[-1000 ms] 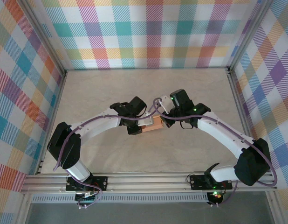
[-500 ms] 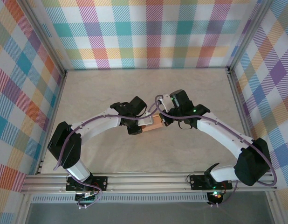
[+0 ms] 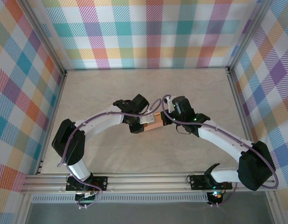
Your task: Fold the paper box
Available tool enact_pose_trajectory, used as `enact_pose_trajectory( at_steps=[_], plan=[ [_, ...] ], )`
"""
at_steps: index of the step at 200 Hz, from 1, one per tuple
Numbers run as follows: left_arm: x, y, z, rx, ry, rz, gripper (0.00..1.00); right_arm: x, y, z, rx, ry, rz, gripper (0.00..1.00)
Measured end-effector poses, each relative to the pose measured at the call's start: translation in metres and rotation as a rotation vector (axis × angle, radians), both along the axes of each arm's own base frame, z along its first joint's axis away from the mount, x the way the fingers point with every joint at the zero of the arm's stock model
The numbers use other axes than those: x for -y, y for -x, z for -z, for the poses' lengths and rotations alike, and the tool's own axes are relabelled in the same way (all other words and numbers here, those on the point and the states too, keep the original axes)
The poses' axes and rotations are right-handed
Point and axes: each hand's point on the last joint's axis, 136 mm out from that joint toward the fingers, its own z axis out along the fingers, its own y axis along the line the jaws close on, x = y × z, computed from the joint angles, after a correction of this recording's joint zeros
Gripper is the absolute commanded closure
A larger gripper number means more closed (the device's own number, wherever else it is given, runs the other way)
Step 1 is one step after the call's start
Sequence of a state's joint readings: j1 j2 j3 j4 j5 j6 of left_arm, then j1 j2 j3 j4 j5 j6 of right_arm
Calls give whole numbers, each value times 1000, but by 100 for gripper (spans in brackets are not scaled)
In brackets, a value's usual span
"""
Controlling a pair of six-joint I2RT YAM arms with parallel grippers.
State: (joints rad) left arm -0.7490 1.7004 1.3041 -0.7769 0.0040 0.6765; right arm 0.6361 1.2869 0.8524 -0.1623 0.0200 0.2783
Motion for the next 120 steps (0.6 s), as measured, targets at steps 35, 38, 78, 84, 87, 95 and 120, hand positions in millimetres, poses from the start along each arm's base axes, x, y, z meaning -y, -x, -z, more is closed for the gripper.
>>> enact_pose_trajectory(
  at_steps=[35, 38, 78, 84, 87, 95, 120],
  plan=[
    [1, -1, 1, -10, -3, -8, 60, 1, -4, 11, 36, -33, 25, 100],
    [1, -1, 1, -11, -3, -8, 60, 1, -4, 12, 38, -34, 26, 100],
    [1, -2, 2, -19, -11, -8, 59, 5, -3, 25, 79, -25, 22, 100],
    [1, -2, 2, -20, -12, -9, 59, 5, -4, 24, 87, -21, 17, 100],
    [1, -2, 2, -20, -12, -9, 59, 5, -4, 24, 90, -18, 14, 100],
    [1, -2, 2, -24, -15, -9, 59, 5, -4, 24, 95, -12, 9, 100],
    [1, -3, 2, -28, -19, -10, 59, 6, -4, 25, 106, 1, 0, 100]
  ],
)
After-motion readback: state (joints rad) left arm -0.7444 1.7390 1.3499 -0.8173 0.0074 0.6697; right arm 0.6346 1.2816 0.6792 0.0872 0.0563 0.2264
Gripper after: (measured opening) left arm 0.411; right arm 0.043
